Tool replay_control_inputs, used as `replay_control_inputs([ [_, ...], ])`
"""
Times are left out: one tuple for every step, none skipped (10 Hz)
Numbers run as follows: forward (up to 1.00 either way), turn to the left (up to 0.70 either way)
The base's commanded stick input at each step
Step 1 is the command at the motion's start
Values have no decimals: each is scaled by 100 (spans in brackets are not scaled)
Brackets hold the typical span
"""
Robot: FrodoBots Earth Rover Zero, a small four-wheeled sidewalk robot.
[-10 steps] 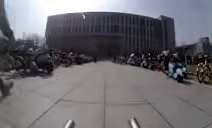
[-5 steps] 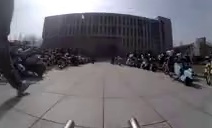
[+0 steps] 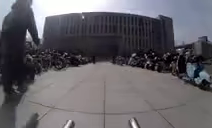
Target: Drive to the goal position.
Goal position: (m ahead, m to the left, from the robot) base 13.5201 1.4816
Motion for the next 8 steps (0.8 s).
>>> replay_control_inputs([
  [100,0],
  [100,0],
  [100,0],
  [100,0],
  [100,0],
  [100,0],
  [100,0],
  [100,0],
])
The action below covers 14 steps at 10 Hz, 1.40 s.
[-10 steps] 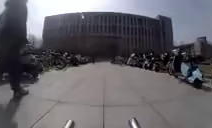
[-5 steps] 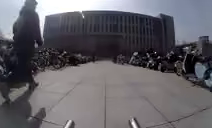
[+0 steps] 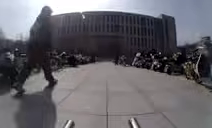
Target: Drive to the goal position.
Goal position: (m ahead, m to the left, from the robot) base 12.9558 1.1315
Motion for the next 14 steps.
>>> replay_control_inputs([
  [100,0],
  [100,0],
  [100,0],
  [100,0],
  [100,0],
  [100,0],
  [100,0],
  [100,0],
  [100,0],
  [100,0],
  [100,-7],
  [100,-27],
  [100,-27],
  [100,-27],
])
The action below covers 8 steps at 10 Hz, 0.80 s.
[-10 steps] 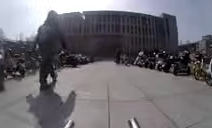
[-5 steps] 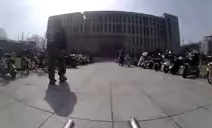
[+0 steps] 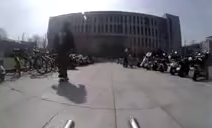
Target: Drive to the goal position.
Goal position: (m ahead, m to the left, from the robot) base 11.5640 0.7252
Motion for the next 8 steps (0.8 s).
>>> replay_control_inputs([
  [100,-20],
  [100,0],
  [100,0],
  [100,0],
  [100,0],
  [100,0],
  [100,0],
  [100,0],
])
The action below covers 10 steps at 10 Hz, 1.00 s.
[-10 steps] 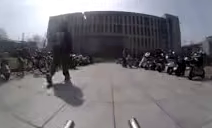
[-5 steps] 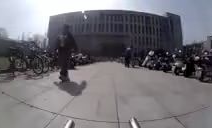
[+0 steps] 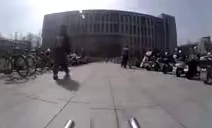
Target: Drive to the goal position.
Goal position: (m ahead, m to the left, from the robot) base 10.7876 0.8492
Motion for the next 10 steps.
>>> replay_control_inputs([
  [100,0],
  [100,0],
  [100,0],
  [100,0],
  [100,0],
  [100,0],
  [100,0],
  [100,2],
  [100,23],
  [100,27],
])
